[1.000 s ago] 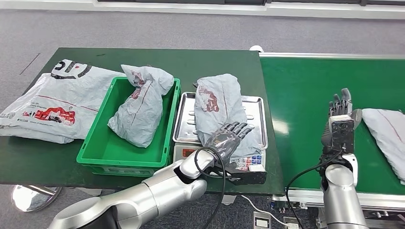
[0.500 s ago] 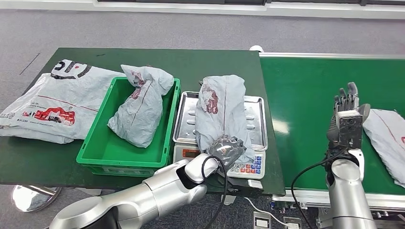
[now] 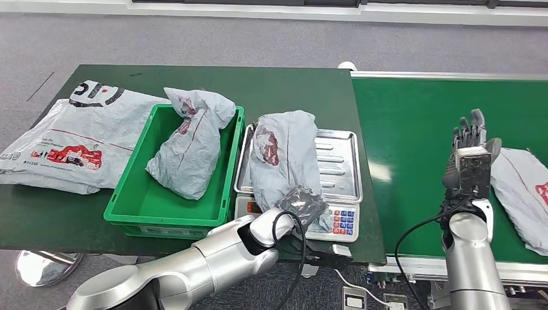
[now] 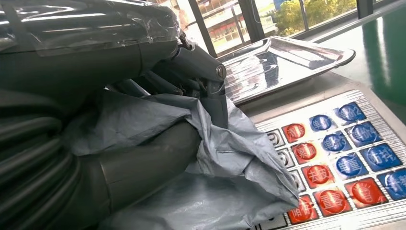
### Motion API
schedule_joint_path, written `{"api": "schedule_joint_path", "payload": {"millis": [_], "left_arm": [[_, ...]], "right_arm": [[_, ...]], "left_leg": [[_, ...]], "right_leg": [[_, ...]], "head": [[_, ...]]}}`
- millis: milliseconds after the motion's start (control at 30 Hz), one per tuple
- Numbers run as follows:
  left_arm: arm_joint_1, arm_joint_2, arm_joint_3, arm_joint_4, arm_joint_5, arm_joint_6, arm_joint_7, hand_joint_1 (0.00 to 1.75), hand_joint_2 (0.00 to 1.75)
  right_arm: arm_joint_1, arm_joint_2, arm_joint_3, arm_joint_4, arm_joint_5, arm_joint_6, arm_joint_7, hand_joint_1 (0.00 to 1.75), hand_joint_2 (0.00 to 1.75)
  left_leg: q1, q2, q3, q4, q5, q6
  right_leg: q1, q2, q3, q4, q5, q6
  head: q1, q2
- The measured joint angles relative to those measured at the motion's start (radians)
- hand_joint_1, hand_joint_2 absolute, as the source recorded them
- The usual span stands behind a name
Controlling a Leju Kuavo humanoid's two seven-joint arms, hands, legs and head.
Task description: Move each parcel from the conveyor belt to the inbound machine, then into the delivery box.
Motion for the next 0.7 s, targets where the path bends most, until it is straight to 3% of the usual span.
{"api": "schedule_joint_path", "payload": {"millis": [167,367,500,700], "left_arm": [[-0.011,0.000,0.001,-0.002,0.012,0.083,0.022,1.75,1.75],[-0.099,0.000,0.046,-0.028,0.032,0.300,0.012,1.75,1.75],[-0.161,0.001,0.159,-0.068,-0.045,0.414,-0.025,1.75,1.75],[-0.178,0.003,0.389,-0.140,-0.246,0.438,-0.079,1.75,1.75]], "right_arm": [[0.000,0.002,-0.001,-0.002,0.018,-0.005,0.004,0.00,0.00],[0.020,0.013,-0.011,-0.034,0.040,0.004,0.020,0.00,0.00],[0.035,0.025,-0.016,-0.053,0.051,0.013,0.024,0.00,0.00],[0.002,0.028,-0.016,-0.030,0.034,0.002,0.012,0.00,0.00]], "left_leg": [[0.000,0.000,0.000,0.000,0.000,0.000],[0.000,0.000,0.000,0.000,0.001,0.000],[0.000,0.000,0.000,0.000,0.001,0.000],[0.000,0.000,0.000,0.000,0.001,0.000]], "right_leg": [[0.000,0.000,0.000,0.000,0.000,0.000],[0.000,0.000,0.000,0.000,0.000,0.000],[0.000,0.000,0.000,0.000,0.000,0.000],[0.000,0.000,0.000,0.000,0.000,0.000]], "head": [[0.000,0.000],[0.000,0.000],[0.000,0.000],[0.000,0.000]]}}
